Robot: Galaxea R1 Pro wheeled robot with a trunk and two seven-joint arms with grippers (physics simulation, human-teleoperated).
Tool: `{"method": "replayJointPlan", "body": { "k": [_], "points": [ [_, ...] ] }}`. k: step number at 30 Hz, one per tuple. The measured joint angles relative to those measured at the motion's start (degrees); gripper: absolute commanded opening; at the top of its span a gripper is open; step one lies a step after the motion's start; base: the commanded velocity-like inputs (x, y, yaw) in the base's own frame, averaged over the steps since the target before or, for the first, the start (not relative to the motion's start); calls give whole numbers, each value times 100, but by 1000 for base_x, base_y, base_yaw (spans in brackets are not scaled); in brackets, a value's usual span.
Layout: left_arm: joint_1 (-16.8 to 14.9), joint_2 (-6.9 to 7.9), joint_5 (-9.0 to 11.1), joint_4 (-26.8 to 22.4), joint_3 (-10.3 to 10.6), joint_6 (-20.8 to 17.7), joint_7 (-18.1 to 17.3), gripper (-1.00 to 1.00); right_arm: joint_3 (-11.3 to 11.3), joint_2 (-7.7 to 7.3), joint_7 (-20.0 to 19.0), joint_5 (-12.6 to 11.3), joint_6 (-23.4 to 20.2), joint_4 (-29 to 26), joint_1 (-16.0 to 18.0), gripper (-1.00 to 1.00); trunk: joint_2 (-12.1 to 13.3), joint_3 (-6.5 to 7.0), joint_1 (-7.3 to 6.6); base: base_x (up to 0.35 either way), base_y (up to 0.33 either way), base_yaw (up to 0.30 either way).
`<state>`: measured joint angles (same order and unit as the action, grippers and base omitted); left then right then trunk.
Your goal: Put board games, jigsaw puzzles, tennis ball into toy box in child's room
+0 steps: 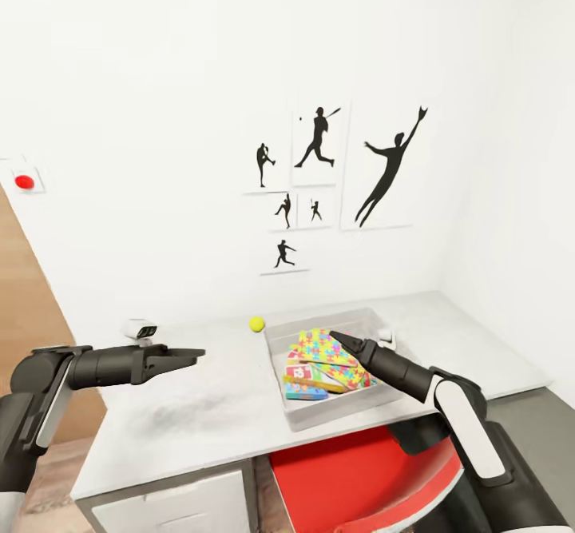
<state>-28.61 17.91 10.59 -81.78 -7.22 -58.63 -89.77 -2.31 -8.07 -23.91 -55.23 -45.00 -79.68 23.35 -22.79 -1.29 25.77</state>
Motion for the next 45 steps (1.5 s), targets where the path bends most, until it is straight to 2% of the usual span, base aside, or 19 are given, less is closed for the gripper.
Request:
{"method": "replayJointPlan", "body": {
  "k": [4,16,29,45],
  "points": [
    [0,0,-1,2,0,0,0,100,4,7,2,139,13,16,-1,100,-2,29,1,-238,187,191],
    [-1,0,-5,20,0,0,0,100,38,-4,13,180,20,22,-2,100,-3,54,-1,-184,169,50],
    [-3,0,-6,20,-3,0,0,100,25,6,23,193,30,40,-1,100,-5,54,-2,-1,171,17],
    [0,0,-11,21,-59,0,0,100,31,7,26,189,33,59,-2,100,-2,31,-3,100,217,258]
  ]
}}
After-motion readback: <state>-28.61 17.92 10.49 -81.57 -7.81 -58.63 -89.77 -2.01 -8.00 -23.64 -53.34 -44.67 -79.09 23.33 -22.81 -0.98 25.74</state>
